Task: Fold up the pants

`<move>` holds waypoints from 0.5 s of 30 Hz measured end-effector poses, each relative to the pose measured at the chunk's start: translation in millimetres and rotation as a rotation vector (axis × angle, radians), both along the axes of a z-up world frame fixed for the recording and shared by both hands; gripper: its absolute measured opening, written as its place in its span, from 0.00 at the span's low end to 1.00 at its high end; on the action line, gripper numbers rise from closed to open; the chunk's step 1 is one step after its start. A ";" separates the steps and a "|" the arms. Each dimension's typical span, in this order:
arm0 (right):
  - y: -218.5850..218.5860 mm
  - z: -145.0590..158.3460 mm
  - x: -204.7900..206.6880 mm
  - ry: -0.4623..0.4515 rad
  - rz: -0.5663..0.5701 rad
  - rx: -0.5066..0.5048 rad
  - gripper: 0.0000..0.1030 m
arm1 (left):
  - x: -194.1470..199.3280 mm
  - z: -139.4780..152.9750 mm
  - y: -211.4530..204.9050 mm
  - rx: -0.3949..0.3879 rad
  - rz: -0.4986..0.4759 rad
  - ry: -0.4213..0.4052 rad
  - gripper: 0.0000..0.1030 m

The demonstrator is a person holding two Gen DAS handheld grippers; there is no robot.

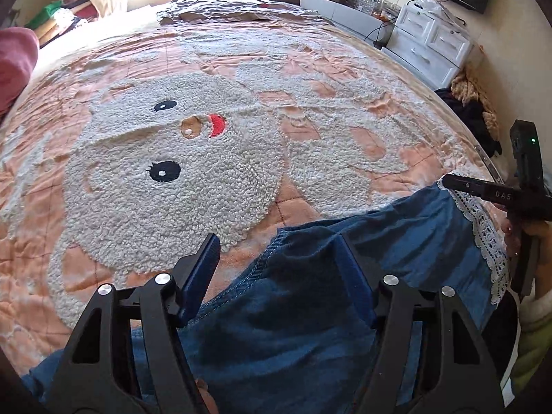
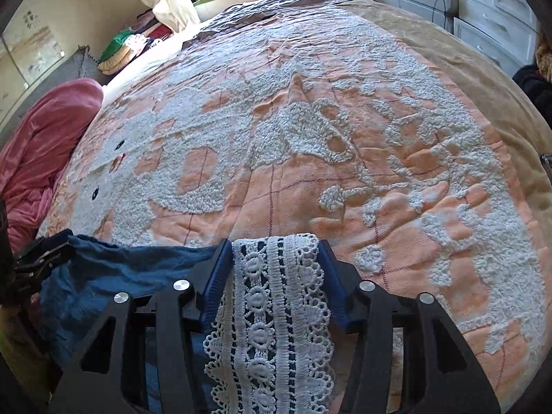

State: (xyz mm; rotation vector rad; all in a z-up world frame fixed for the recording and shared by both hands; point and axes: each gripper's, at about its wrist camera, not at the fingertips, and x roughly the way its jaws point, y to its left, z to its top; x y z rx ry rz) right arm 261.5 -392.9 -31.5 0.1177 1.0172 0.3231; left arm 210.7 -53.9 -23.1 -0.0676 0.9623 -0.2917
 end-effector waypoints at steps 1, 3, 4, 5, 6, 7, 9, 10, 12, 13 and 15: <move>3.9 0.2 -6.1 -0.023 0.028 -0.014 0.40 | 1.1 -3.3 -0.2 -0.008 -0.004 0.011 0.54; 8.6 1.9 -17.8 -0.050 0.066 -0.014 0.38 | 1.7 -8.8 -1.1 -0.018 -0.017 0.027 0.51; 10.4 2.8 -21.8 -0.061 0.082 -0.024 0.37 | 1.5 -11.0 -2.5 -0.015 -0.025 0.030 0.50; 11.9 3.4 -26.3 -0.075 0.096 -0.042 0.37 | 1.6 -12.7 -4.3 -0.009 -0.031 0.031 0.46; 13.1 3.8 -29.4 -0.083 0.108 -0.054 0.37 | 2.1 -13.1 -7.3 -0.008 -0.038 0.033 0.40; 14.0 4.0 -29.9 -0.088 0.117 -0.063 0.37 | 3.1 -14.4 -9.3 -0.012 -0.047 0.038 0.36; 14.9 3.1 -27.8 -0.089 0.121 -0.076 0.30 | 5.2 -16.1 -13.0 -0.017 -0.057 0.050 0.20; 15.5 3.0 -27.9 -0.088 0.125 -0.082 0.23 | 6.5 -17.2 -15.5 -0.011 -0.066 0.055 0.18; 15.0 4.3 -29.2 -0.099 0.126 -0.075 0.20 | 5.7 -17.6 -20.1 0.016 -0.076 0.048 0.09; 14.1 6.2 -31.5 -0.113 0.124 -0.069 0.19 | 4.9 -16.8 -21.0 0.024 -0.079 0.041 0.08; 12.4 13.0 -37.5 -0.146 0.121 -0.052 0.18 | 1.3 -10.8 -20.2 0.033 -0.071 0.002 0.06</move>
